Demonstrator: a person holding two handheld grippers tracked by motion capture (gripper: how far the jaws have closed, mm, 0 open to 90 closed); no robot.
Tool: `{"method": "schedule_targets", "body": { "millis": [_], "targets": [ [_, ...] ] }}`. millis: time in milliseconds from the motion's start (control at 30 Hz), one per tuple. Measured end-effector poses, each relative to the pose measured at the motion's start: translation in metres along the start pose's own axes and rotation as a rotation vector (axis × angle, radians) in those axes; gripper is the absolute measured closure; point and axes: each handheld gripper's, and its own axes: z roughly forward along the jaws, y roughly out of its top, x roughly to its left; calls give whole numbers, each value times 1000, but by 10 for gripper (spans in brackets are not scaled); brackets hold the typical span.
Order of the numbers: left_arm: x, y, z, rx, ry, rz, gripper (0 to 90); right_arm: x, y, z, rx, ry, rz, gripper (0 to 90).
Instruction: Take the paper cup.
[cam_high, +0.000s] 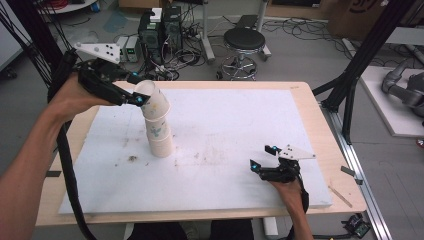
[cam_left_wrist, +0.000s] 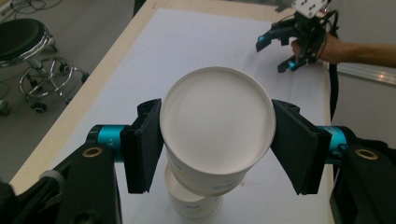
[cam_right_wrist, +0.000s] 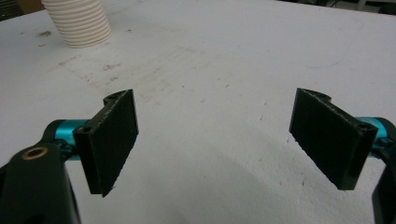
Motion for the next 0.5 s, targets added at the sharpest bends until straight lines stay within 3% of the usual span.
{"method": "schedule_targets", "body": {
  "millis": [200, 500],
  "targets": [
    [-19, -9, 0, -65, -16, -8, 369, -1, 0, 0, -4, 1, 4, 156],
    [-54, -30, 15, -175, -50, 31, 369, -1, -1, -2, -16, 2, 17, 156]
  ]
}}
